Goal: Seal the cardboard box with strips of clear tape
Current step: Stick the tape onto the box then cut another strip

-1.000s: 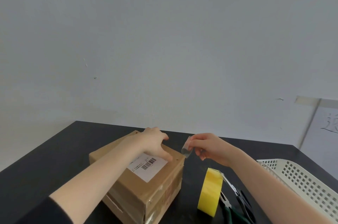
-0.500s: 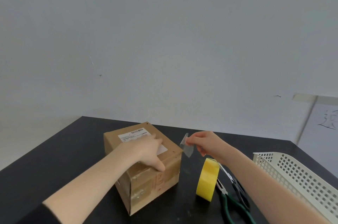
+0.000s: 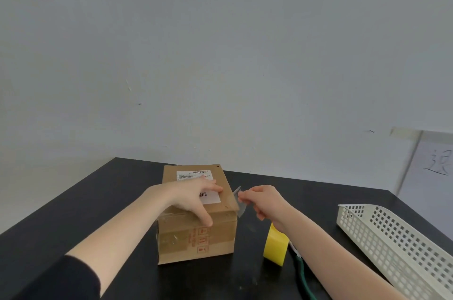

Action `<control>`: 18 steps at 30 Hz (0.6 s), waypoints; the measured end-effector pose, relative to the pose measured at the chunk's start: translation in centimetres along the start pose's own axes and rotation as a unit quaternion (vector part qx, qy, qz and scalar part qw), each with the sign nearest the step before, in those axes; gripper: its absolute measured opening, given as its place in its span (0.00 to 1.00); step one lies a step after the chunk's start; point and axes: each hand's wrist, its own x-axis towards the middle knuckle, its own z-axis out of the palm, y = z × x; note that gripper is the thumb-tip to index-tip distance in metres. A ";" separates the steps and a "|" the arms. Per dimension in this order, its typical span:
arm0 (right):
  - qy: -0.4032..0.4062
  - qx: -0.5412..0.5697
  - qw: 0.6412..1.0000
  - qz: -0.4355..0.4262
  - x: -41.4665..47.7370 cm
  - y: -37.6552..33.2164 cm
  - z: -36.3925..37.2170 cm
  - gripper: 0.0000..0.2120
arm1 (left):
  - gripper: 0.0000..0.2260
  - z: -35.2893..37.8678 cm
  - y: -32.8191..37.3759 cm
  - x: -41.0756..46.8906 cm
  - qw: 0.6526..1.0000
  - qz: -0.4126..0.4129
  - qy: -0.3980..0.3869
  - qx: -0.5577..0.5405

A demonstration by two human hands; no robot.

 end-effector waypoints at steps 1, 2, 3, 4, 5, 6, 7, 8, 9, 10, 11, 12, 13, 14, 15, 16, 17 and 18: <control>0.003 0.005 1.000 0.001 0.0 0.0 0.1 0.09 | 0.36 0.2 0.1 0.0 0.999 0.006 0.027 -0.037; 0.007 0.010 1.000 0.003 -0.2 -0.1 0.2 0.10 | 0.32 0.4 0.3 0.0 0.995 0.014 0.059 -0.074; 0.010 0.014 1.000 0.006 -0.2 -0.2 0.3 0.10 | 0.28 0.6 0.5 0.0 0.990 0.020 0.092 -0.107; 0.012 0.017 1.000 0.008 -0.2 -0.2 0.4 0.10 | 0.24 0.7 0.8 0.1 0.983 0.026 0.122 -0.132; 0.012 0.020 1.000 0.010 -0.3 -0.2 0.5 0.10 | 0.21 0.9 0.9 0.2 0.977 0.031 0.145 -0.152; 0.011 0.022 1.000 0.010 -0.3 -0.2 0.5 0.09 | 0.18 1.0 1.1 0.3 0.971 0.039 0.162 -0.169; 0.010 0.024 1.000 0.009 -0.4 -0.1 0.6 0.09 | 0.15 1.1 1.2 0.4 0.966 0.047 0.178 -0.181; 0.009 0.026 1.000 0.009 -0.5 -0.1 0.7 0.10 | 0.12 1.2 1.3 0.5 0.962 0.054 0.193 -0.186; 0.010 0.026 1.000 0.011 -0.6 -0.1 0.9 0.09 | 0.09 1.3 1.3 0.6 0.959 0.059 0.208 -0.183; 0.012 0.024 1.000 0.012 -0.8 -0.1 1.0 0.09 | 0.06 1.3 1.4 0.8 0.957 0.063 0.222 -0.176; 0.015 0.019 1.000 0.013 -0.9 -0.1 1.1 0.09 | 0.04 1.4 1.4 0.9 0.955 0.068 0.232 -0.170; 0.017 0.014 1.000 0.014 -1.1 -0.1 1.2 0.10 | 0.02 1.4 1.5 1.0 0.955 0.073 0.236 -0.165; 0.019 0.009 1.000 0.013 -1.2 -0.1 1.3 0.10 | 0.02 1.5 1.6 1.1 0.955 0.077 0.237 -0.161; 0.020 0.005 1.000 0.012 -1.4 0.0 1.3 0.11 | 0.02 1.5 1.6 1.1 0.956 0.080 0.235 -0.158; 0.021 0.002 1.000 0.010 -1.5 0.0 1.4 0.11 | 0.02 1.5 1.7 1.1 0.956 0.081 0.232 -0.159; 0.025 0.002 1.000 0.009 -1.6 0.0 1.4 0.11 | 0.03 1.5 1.7 1.2 0.955 0.083 0.229 -0.167; 0.030 0.002 0.999 0.009 -1.7 0.0 1.5 0.11 | 0.04 1.4 1.7 1.2 0.954 0.085 0.227 -0.177; 0.034 0.003 0.999 0.011 -1.8 0.0 1.6 0.11 | 0.05 1.4 1.8 1.2 0.952 0.086 0.225 -0.186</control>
